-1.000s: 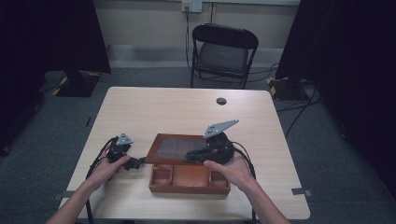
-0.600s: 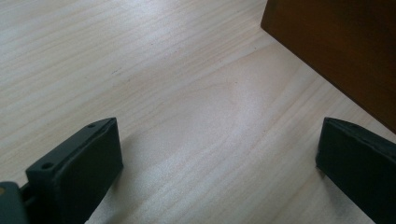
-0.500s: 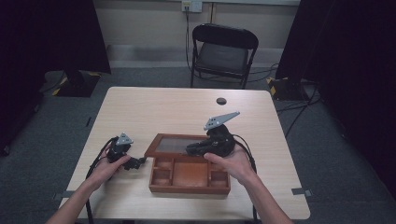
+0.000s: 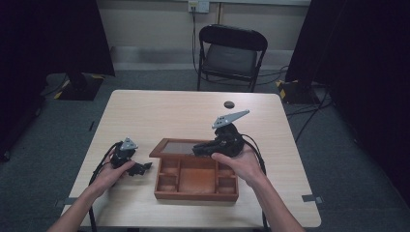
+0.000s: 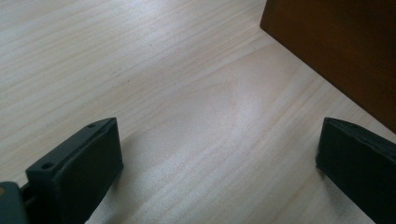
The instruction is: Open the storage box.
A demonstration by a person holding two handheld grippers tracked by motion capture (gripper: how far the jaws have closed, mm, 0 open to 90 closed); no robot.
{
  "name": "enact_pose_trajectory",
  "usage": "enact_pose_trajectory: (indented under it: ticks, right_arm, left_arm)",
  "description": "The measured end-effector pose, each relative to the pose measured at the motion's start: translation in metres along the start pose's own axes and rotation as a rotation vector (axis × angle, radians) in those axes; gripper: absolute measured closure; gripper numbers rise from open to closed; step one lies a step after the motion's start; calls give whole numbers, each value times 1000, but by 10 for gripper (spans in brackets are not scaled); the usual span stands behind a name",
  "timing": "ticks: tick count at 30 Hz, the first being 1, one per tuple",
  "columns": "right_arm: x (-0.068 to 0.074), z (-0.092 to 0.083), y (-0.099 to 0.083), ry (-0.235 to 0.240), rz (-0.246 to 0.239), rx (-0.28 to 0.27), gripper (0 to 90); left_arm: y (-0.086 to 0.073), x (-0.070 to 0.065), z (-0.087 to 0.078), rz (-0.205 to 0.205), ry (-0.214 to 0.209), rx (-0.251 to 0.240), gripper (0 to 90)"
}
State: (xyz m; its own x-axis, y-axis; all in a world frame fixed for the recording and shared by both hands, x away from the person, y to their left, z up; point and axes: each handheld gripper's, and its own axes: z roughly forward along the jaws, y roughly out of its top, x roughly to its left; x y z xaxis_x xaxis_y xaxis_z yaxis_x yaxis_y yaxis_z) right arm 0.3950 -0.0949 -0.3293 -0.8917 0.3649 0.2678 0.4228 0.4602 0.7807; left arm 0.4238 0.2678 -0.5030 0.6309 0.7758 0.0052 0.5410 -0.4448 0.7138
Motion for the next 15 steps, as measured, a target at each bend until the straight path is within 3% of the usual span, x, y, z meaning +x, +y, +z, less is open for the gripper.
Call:
enact_pose_trajectory:
  ticks: [15]
  right_arm:
    - [-4, -3, 8, -3, 7, 0, 824]
  left_arm:
    - [0, 0, 0, 0, 0, 1, 0]
